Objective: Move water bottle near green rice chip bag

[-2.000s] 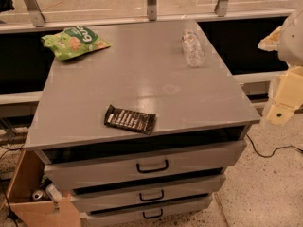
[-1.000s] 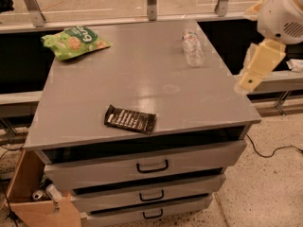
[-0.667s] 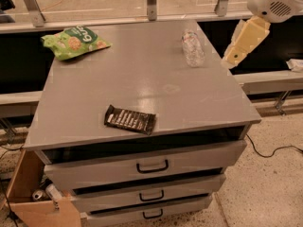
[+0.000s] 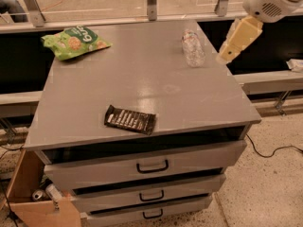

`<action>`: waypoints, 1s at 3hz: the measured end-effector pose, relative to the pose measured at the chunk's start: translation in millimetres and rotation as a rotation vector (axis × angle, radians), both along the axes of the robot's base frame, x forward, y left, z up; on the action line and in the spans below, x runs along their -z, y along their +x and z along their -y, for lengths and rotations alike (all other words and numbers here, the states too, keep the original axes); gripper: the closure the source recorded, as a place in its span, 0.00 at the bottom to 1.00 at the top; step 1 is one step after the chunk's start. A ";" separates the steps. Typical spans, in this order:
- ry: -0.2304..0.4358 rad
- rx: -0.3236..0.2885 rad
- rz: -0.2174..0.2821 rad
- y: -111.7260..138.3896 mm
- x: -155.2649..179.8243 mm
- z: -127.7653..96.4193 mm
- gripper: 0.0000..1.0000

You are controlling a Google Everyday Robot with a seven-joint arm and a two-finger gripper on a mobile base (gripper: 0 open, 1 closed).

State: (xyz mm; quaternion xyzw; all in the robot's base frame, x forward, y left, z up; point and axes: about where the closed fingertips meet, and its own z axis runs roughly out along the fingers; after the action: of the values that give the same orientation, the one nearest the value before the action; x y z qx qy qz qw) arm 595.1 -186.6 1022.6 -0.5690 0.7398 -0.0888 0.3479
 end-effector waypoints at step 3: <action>0.194 0.368 0.103 126.8 23.3 52.1 0.00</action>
Offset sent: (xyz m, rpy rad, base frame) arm 0.1395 -0.0725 -0.0087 0.1708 -0.1801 -0.4042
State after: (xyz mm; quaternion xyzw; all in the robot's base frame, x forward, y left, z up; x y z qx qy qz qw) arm 721.9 -238.7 999.4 -0.3828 0.8175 -0.1086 0.4163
